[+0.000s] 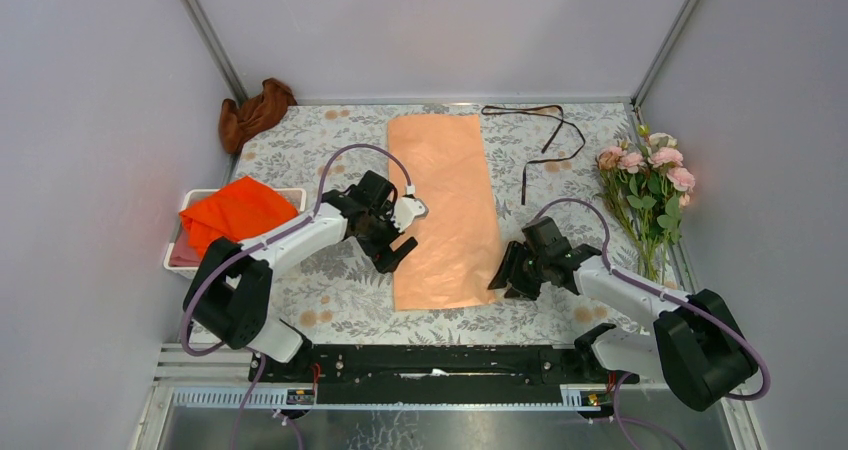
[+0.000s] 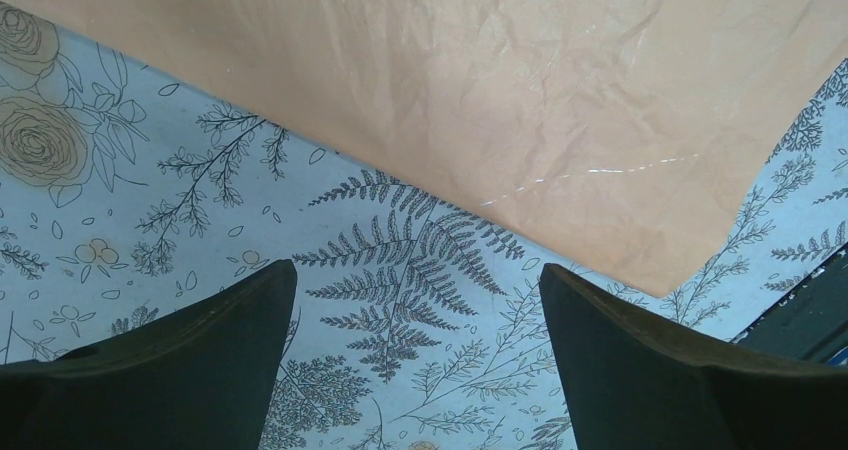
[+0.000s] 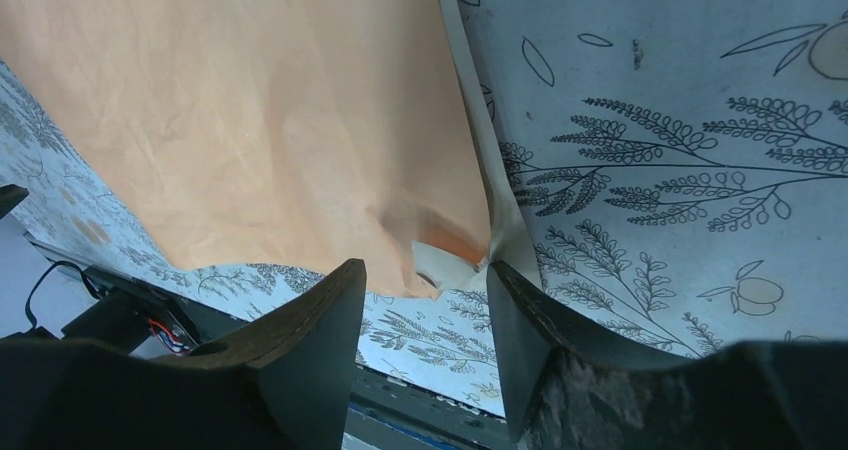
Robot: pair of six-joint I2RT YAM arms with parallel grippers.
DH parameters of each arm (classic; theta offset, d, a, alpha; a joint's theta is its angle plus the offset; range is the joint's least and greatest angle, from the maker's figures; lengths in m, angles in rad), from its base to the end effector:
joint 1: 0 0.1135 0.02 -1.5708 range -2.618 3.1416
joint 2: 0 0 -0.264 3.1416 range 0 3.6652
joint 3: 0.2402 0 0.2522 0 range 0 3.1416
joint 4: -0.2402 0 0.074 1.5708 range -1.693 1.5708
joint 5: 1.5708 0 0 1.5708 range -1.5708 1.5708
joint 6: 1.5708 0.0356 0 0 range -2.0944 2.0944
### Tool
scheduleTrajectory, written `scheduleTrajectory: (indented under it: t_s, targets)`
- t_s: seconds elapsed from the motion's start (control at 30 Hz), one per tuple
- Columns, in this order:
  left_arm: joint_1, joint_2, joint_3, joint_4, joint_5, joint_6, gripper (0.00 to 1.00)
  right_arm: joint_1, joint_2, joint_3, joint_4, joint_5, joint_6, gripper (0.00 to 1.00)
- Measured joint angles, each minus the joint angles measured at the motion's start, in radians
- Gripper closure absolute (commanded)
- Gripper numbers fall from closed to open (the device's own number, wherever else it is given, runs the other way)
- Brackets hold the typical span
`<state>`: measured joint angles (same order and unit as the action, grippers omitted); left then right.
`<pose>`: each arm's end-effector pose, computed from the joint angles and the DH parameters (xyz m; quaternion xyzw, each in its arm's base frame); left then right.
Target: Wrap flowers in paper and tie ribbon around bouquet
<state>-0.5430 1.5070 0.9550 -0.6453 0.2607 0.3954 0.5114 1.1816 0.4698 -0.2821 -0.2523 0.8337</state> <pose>0.2373 -0.1540 0.1987 0.4621 0.8581 -0.1410 0.1742 0.1733 0.1074 0.1523 0.1173 0.9445 0.2702 0.1456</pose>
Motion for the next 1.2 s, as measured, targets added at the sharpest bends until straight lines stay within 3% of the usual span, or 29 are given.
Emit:
scheduleTrajectory:
  t_s: [0.17,0.33,0.5,0.57,0.8,0.87,1.0,1.2]
  targets:
    - [0.0,-0.01,0.0,0.002,0.0,0.0,0.01,0.0,-0.01,-0.006,0.001,0.011,0.011,0.41]
    - [0.0,-0.018,0.0,0.002,0.001,0.0,0.01,0.0,-0.082,-0.06,0.021,0.031,0.04,0.45]
    - [0.0,-0.021,0.0,0.003,0.001,0.0,0.01,0.0,-0.042,-0.063,0.086,0.004,0.058,0.5]
    - [0.0,-0.021,0.0,0.003,0.001,0.0,0.01,0.0,-0.024,-0.061,0.108,-0.005,0.06,0.57]
    - [0.0,-0.026,0.0,0.002,0.005,0.001,0.01,0.0,0.013,-0.061,0.138,0.005,0.057,0.99]
    - [0.0,-0.035,0.004,-0.01,0.019,0.007,0.01,0.0,0.017,-0.055,0.134,0.005,0.05,1.0]
    - [0.0,-0.069,0.06,-0.06,0.06,0.025,0.01,0.011,0.018,0.026,0.106,0.012,0.036,1.0]
    - [0.0,-0.198,0.215,-0.098,0.154,0.038,0.01,0.172,0.045,0.361,0.062,0.124,-0.016,1.0]
